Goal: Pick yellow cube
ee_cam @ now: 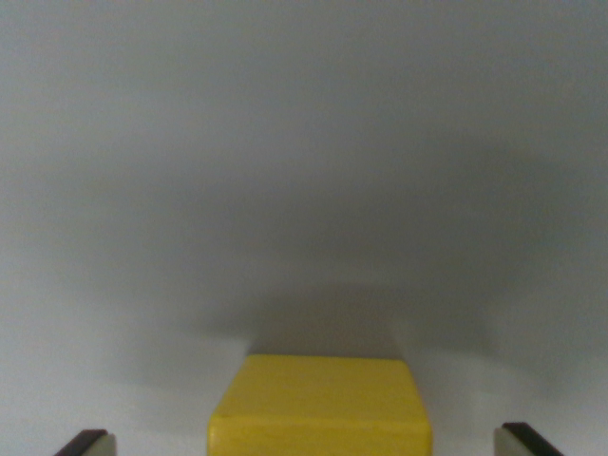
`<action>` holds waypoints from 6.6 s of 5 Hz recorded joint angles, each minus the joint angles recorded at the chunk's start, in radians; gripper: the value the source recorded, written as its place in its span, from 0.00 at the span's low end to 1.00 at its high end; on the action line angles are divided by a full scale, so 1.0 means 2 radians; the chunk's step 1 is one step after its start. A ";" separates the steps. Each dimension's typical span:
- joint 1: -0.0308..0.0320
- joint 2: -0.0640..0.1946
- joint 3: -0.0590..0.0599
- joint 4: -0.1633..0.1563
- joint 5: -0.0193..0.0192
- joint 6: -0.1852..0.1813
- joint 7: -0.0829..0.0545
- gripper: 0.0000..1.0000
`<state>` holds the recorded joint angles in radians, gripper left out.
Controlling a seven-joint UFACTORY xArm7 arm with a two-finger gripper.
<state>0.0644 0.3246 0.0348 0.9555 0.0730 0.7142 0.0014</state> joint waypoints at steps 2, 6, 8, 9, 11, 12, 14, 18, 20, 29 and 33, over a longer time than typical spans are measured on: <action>0.0004 0.003 0.001 -0.005 0.0005 -0.007 0.000 0.00; 0.0006 0.005 0.001 -0.008 0.0009 -0.011 0.000 0.00; 0.0006 0.005 0.001 -0.008 0.0009 -0.011 0.000 0.00; 0.0006 0.005 0.001 -0.008 0.0009 -0.011 0.000 0.00; 0.0006 0.005 0.001 -0.008 0.0009 -0.011 0.000 1.00; 0.0006 0.005 0.001 -0.008 0.0009 -0.011 0.000 1.00; 0.0006 0.004 0.001 -0.007 0.0008 -0.010 0.000 1.00; 0.0005 0.000 0.001 0.001 0.0006 0.002 0.000 1.00; 0.0005 -0.003 0.001 0.008 0.0005 0.012 0.001 1.00; 0.0000 -0.028 0.000 0.061 -0.0009 0.091 0.005 1.00; -0.0002 -0.042 0.000 0.090 -0.0017 0.133 0.008 1.00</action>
<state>0.0639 0.2403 0.0350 1.1359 0.0697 0.9810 0.0165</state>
